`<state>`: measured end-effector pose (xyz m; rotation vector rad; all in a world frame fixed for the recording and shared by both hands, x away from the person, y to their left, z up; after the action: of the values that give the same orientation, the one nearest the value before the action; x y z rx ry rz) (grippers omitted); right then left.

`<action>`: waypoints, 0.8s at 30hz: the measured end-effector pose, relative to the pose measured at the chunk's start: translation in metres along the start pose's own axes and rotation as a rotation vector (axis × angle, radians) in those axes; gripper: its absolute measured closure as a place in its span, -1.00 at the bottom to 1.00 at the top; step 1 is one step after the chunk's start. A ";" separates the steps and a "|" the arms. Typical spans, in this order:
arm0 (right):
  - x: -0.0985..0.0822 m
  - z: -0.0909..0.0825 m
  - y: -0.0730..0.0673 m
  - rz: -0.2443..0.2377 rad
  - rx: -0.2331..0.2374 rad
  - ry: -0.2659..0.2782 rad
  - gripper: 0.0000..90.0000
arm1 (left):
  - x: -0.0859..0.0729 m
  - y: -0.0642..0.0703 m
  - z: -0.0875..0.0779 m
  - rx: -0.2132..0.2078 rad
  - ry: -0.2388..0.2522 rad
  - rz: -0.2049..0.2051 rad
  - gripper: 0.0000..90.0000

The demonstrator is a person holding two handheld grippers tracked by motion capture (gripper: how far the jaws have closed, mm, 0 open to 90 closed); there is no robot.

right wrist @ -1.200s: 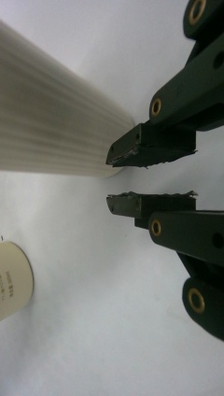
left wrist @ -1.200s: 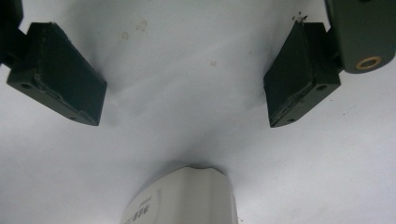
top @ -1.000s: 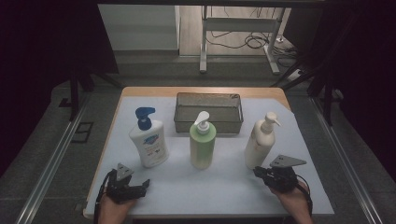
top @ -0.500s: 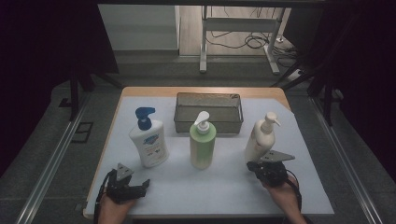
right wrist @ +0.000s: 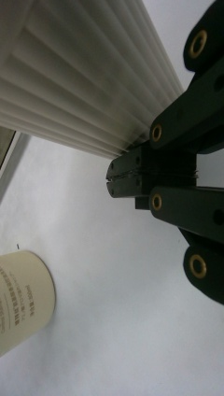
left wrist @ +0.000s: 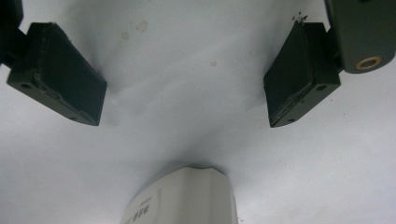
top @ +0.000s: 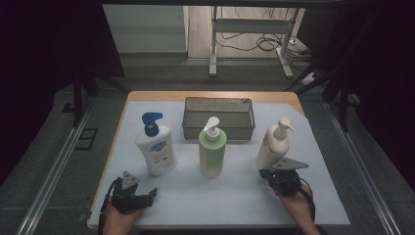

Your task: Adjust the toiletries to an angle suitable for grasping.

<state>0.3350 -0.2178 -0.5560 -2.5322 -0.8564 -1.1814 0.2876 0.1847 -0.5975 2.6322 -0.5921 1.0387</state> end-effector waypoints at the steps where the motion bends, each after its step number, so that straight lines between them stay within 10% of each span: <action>1: 0.000 0.000 0.001 0.001 0.000 -0.001 0.99 | 0.000 0.000 0.000 0.000 0.000 0.000 -0.72; 24: -0.008 -0.011 0.031 0.037 -0.047 0.001 0.98 | 0.000 0.000 0.000 0.000 0.000 0.000 -0.72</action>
<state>0.3423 -0.2502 -0.5539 -2.5731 -0.7870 -1.2052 0.2876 0.1847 -0.5975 2.6323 -0.5924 1.0385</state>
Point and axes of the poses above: each handheld gripper's, and its own axes: z roughly forward along the jaws, x roughly out of its top, y roughly to its right, the point moved 10 cm from there along z, roughly forward along the jaws, and after that the axes turned 4 degrees about -x, right-handed, at the moved point
